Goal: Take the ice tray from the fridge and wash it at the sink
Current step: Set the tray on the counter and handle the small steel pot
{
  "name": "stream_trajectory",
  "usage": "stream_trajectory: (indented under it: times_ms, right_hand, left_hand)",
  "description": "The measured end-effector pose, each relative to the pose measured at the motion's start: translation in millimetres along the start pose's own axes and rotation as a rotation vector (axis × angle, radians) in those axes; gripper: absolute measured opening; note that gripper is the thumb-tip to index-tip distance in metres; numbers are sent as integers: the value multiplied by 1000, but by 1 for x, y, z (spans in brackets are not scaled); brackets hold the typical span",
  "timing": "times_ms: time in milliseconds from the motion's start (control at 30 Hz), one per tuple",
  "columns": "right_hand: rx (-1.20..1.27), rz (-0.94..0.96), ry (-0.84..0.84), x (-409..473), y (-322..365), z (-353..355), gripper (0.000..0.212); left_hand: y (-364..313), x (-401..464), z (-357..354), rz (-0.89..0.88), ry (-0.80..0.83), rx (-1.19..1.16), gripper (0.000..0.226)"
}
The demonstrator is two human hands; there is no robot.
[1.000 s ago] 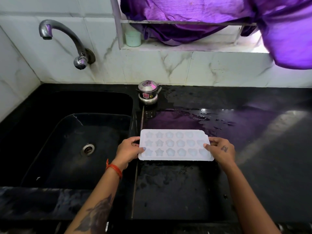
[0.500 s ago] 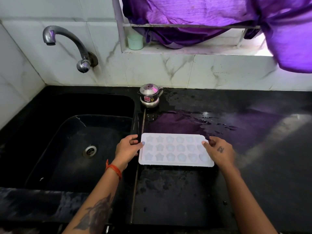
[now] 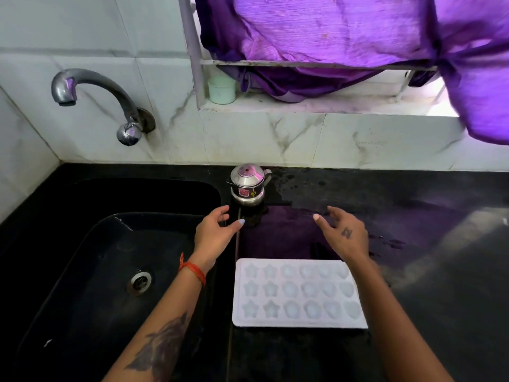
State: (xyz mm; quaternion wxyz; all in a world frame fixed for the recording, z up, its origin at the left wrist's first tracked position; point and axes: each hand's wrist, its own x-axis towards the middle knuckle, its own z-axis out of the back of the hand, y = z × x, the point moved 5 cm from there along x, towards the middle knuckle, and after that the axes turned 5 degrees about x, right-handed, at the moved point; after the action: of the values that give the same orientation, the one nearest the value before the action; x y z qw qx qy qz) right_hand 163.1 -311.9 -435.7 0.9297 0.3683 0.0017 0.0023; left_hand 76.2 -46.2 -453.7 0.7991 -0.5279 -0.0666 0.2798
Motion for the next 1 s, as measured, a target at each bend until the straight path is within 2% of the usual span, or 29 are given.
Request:
stream_trajectory:
  times_ms: [333,567,733,1000]
  right_hand:
    - [70,122,92,66,69,-56,61]
    - [236,141,160,93,92,-93,51]
    - [313,93,259,107,92,-110,31]
    - [461,60,338,106,88,-112,36]
  left_hand:
    - [-16,70,-13,-34,9,32,80]
    - [-3,92,-34,-25,7,22,100]
    - [4,99,-44,-52,-35,-33,100]
    - [6,104,-49,-76,-41,-113,84]
